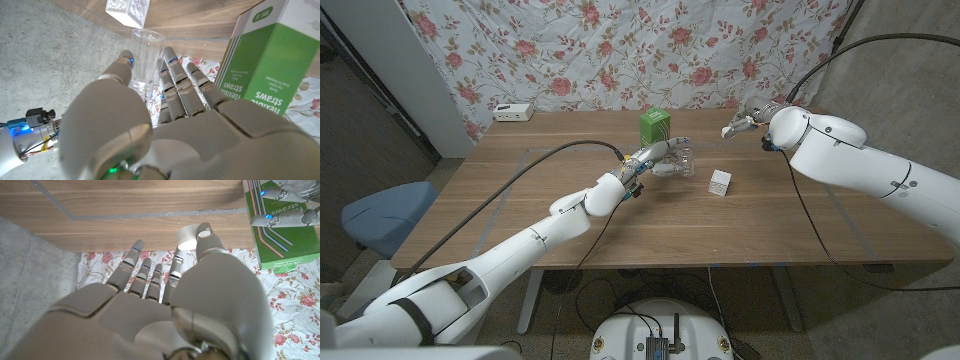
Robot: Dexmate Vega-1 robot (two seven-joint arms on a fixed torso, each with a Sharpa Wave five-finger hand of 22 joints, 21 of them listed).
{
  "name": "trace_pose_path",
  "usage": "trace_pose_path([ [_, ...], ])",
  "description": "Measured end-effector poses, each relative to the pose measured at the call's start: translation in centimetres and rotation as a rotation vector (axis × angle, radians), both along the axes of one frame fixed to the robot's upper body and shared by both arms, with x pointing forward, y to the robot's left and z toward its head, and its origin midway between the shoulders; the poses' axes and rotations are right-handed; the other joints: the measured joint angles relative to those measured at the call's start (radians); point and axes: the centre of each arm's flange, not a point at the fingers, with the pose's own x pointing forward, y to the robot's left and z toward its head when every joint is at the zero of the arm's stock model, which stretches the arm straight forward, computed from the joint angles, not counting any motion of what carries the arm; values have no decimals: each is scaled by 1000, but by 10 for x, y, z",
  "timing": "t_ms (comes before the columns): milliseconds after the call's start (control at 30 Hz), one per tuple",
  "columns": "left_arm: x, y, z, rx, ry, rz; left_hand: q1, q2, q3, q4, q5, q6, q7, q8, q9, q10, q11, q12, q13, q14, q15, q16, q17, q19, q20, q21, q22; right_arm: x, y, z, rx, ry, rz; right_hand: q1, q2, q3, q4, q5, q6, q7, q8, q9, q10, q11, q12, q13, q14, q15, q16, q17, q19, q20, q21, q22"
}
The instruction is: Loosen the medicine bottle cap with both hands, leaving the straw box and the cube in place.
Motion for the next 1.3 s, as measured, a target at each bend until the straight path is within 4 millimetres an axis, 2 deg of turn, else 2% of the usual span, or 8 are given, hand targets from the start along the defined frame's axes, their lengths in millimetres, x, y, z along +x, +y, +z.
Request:
trace_pose_path([
  [367, -12, 11, -8, -7, 2, 32, 0, 0, -1, -1, 0, 0, 0, 0, 0, 0, 0, -3, 0, 0, 0, 0, 0, 0, 0, 0, 0, 0, -4, -5, 11, -15, -20, -2, 2, 0, 0, -2, 0, 0, 4, 4, 6, 5, 0, 0, 0, 0, 0, 0, 5, -5, 0, 0],
  [800, -28, 29, -18, -19, -15, 84, -3, -3, -1, -1, 2, 0, 0, 0, 0, 0, 0, 1, 1, 0, 0, 0, 0, 0, 0, 0, 0, 1, 1, -12, 12, -35, -25, -8, -3, -4, -4, -2, 11, 0, 4, 4, 22, 0, 0, 0, 18, -18, 8, 0, 13, -13, 0, 0],
  [1067, -36, 44, -22, -30, -35, 125, -5, -6, -1, -1, 2, 9, -2, 0, 0, 0, 0, 1, 0, 0, 0, 0, 0, 0, 0, 0, 0, 7, 4, -16, 11, -57, -23, -8, -3, -5, -5, -4, 13, -2, 8, 4, 27, -5, 0, 0, 21, -22, 8, 0, 22, -22, 0, 0],
  [1300, -41, 57, -25, -44, -55, 170, -5, -5, -1, -1, 2, 9, -2, 0, 0, 0, 0, 1, 0, 0, 0, 0, 0, 0, 0, 0, 0, 21, 2, -25, 24, -64, -35, -10, 0, -2, -9, -5, 13, -2, 8, 4, 32, -11, 8, 0, 23, -23, 8, 0, 23, -23, 0, 0],
])
